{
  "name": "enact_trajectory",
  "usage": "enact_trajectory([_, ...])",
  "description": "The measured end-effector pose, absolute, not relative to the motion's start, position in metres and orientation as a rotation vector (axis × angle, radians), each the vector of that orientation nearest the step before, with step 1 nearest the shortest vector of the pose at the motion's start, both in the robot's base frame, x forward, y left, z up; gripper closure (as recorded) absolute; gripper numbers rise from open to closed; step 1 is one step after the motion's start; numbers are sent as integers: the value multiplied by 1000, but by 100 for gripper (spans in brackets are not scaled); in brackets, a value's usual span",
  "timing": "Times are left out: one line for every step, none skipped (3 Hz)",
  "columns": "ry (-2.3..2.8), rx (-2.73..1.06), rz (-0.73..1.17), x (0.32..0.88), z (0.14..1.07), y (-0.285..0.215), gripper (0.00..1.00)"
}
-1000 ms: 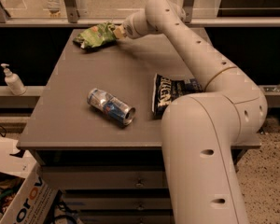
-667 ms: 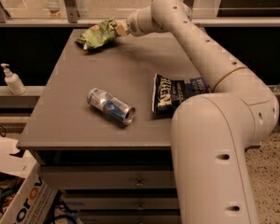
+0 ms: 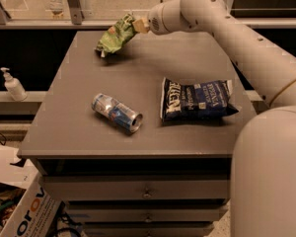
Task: Move green jalapeno chip bag near redbull can
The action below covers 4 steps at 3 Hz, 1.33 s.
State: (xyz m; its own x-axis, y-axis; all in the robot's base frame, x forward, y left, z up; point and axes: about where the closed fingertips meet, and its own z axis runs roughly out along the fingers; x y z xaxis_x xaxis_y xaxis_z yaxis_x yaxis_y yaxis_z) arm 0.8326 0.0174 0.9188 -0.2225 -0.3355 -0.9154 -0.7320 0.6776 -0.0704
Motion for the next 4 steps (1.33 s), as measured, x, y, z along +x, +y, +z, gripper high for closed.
enact_trajectory([1840, -827, 459, 786, 933, 1, 100])
enact_trajectory([1861, -829, 486, 738, 934, -6, 100])
enact_trajectory([1877, -861, 543, 695, 926, 0, 100])
enact_trajectory([1878, -910, 603, 657, 921, 15, 100])
